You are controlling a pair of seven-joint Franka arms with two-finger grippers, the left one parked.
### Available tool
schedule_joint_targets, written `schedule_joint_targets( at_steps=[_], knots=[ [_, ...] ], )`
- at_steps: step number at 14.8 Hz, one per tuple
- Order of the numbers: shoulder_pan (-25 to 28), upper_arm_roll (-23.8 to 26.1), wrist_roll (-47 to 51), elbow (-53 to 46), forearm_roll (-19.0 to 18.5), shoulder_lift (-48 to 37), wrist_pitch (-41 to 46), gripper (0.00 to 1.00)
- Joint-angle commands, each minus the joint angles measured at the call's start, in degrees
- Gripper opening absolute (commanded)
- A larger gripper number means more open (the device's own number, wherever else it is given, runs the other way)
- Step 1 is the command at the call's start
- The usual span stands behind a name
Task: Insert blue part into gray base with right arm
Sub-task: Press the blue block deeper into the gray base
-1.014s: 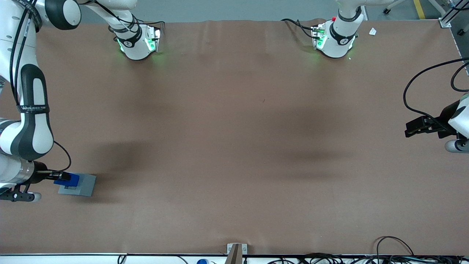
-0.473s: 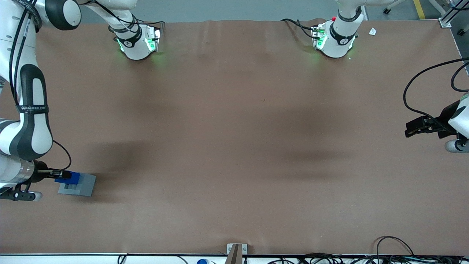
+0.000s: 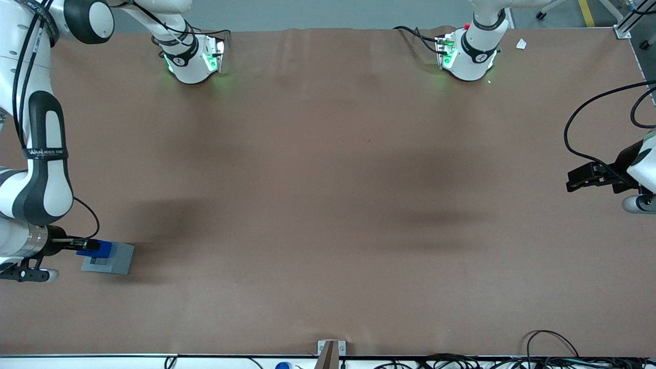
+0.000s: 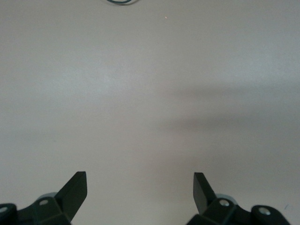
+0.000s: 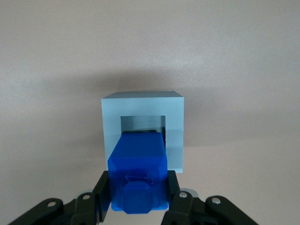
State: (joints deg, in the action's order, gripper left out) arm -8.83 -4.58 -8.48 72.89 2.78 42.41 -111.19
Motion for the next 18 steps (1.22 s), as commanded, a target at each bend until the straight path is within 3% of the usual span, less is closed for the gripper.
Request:
schedule_joint_targets(
  at_steps=[1, 18],
  knots=[
    [-0.84, 0.62, 0.48, -2.05, -0.32, 2.51, 1.32, 0.0],
    [-0.58, 0.45, 1.89, -13.37, -1.02, 6.36, 7.38, 0.0]
  ],
)
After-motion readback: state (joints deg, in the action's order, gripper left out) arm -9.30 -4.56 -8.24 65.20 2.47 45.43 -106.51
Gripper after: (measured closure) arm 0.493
